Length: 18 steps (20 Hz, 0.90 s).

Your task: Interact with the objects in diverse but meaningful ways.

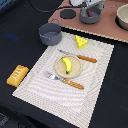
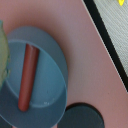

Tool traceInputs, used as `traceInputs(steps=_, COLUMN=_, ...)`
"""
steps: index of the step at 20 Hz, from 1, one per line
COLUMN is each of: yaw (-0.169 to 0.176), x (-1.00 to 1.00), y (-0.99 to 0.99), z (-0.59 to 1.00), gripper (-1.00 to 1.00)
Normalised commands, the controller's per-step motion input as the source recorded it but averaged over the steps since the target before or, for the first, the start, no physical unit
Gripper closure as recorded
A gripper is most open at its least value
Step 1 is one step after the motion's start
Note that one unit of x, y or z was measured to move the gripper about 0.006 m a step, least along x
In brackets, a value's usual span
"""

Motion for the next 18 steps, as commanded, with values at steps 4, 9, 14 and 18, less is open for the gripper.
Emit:
traceInputs(steps=4, yaw=0.103, x=-0.34, y=0.41, z=-0.10, gripper=-1.00)
traceInputs(steps=9, yaw=0.087, x=-0.24, y=0.33, z=-0.19, gripper=-1.00)
traceInputs(steps=14, yaw=0.060, x=-0.23, y=0.17, z=-0.26, gripper=-1.00)
traceInputs(steps=18, yaw=0.056, x=-0.20, y=0.15, z=-0.27, gripper=-1.00)
